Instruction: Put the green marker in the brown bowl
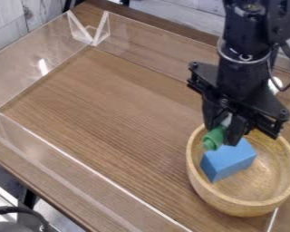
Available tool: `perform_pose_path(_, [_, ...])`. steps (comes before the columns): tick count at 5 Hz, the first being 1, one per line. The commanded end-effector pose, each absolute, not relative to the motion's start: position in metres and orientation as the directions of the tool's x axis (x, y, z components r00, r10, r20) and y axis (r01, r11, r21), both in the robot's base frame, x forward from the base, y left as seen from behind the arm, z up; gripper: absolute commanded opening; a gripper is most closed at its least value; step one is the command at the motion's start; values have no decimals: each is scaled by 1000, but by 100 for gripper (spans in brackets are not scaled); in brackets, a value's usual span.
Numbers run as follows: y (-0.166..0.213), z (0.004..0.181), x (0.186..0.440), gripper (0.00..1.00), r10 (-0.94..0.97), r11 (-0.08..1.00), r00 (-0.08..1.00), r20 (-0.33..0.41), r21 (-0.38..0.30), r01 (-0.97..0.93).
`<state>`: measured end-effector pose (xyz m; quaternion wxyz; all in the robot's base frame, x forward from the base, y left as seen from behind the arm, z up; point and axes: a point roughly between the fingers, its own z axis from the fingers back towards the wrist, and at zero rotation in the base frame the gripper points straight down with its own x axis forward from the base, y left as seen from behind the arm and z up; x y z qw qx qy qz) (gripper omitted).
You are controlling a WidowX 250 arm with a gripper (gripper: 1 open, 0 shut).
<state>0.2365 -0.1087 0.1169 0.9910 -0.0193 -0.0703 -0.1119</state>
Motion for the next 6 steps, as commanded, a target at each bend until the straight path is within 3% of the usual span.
perform_pose_path(1, [-109, 128, 242, 0, -207, 975, 958, 196, -42, 220])
perform_pose_path(6, [-105, 126, 250, 0, -170, 976, 959, 228, -92, 195])
